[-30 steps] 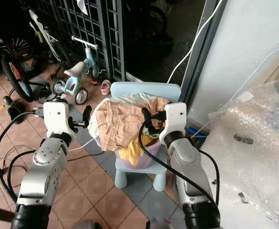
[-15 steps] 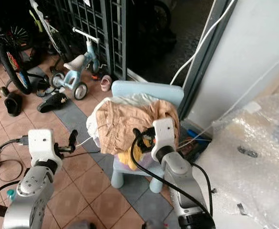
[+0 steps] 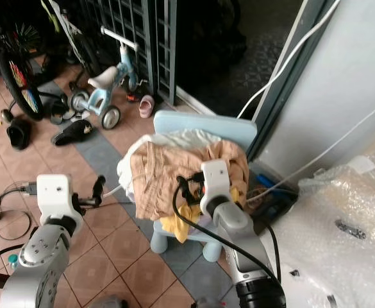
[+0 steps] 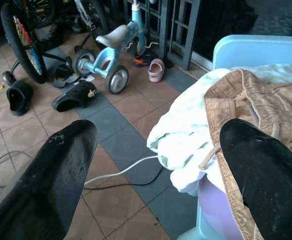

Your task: Clothes washing

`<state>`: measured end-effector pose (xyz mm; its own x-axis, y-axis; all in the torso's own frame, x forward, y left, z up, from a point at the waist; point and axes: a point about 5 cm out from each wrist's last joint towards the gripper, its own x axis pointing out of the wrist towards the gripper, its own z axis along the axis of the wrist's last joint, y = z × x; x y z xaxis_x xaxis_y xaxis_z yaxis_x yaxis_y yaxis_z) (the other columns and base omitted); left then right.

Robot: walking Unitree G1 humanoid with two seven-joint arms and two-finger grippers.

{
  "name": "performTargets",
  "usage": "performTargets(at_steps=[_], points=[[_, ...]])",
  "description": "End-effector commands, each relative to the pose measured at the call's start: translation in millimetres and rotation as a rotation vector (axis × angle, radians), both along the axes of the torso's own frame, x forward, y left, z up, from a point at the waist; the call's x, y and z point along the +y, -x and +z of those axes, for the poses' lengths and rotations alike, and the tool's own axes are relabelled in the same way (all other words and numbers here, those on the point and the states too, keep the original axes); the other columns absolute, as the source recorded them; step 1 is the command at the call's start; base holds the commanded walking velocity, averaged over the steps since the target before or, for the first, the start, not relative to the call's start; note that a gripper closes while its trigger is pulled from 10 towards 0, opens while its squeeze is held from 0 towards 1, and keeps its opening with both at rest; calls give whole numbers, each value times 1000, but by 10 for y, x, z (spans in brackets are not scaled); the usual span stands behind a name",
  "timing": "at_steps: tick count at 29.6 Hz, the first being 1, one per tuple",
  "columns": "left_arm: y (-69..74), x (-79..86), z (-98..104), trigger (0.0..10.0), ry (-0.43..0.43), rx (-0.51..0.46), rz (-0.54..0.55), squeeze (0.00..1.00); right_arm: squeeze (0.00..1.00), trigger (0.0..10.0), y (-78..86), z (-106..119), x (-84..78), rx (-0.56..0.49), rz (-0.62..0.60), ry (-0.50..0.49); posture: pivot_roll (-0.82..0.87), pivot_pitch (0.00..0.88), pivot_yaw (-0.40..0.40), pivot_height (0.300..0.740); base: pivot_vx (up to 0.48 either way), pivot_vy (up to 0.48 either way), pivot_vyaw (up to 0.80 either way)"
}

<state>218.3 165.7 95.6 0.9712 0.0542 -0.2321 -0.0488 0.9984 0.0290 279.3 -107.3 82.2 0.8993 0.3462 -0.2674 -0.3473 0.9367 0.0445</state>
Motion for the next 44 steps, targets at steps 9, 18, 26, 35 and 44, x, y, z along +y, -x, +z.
performTargets(at_steps=[9,18,26,35,44], points=[[200,43,52,10000,-13,27,32,0,0,10000,-178,-140,21,56,54,114,72,181,-68,740,304,0,0],[325,25,49,10000,-21,59,58,0,0,9059,-312,-291,107,102,120,213,101,203,-85,740,121,0,0],[349,-18,61,10000,3,77,49,0,0,0,-318,-464,215,239,125,164,120,210,-94,740,0,0,0],[366,-29,57,10000,4,84,58,0,0,0,-307,-493,393,263,172,84,129,199,-105,740,0,0,0],[296,-32,72,10000,0,75,53,0,0,0,-308,-495,533,295,187,2,132,186,-107,740,0,0,0]])
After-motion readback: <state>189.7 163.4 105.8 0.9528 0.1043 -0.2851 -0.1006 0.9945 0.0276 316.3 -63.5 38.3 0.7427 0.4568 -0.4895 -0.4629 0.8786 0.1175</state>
